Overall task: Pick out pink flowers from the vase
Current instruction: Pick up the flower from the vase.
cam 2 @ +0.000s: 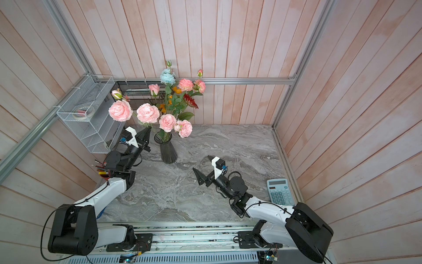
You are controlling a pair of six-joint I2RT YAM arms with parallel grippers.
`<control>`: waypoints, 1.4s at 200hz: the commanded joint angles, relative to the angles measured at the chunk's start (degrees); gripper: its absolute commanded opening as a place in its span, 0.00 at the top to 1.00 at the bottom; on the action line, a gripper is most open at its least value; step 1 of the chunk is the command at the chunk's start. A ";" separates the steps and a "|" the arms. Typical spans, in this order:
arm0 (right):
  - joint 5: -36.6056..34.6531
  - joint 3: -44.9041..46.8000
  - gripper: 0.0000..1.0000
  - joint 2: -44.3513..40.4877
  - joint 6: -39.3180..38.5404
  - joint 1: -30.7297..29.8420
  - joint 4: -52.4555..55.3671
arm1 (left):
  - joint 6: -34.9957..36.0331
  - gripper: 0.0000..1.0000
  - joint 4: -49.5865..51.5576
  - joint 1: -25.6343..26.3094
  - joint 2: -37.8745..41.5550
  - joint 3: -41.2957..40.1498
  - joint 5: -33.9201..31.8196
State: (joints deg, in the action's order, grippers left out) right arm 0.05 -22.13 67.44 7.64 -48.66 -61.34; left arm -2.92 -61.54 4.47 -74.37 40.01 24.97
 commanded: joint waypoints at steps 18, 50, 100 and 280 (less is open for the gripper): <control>-0.62 -1.47 0.02 -1.93 -0.52 -0.36 3.39 | -3.43 1.00 3.48 -0.45 2.59 2.26 -1.46; -1.12 -2.68 0.02 -3.62 -1.45 -0.32 6.66 | -3.94 1.00 7.56 -0.43 6.42 4.52 -2.31; -0.93 -2.92 0.02 -5.76 -2.30 -0.34 8.83 | -2.88 1.00 13.18 -0.43 13.35 7.50 -4.13; 11.33 -4.13 0.17 -12.94 -1.07 -1.20 18.83 | -5.35 1.00 72.57 -0.34 39.85 10.61 -1.65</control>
State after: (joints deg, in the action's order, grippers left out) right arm 8.25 -24.75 55.92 6.09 -49.21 -43.24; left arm -7.33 3.33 4.23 -36.91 52.53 15.16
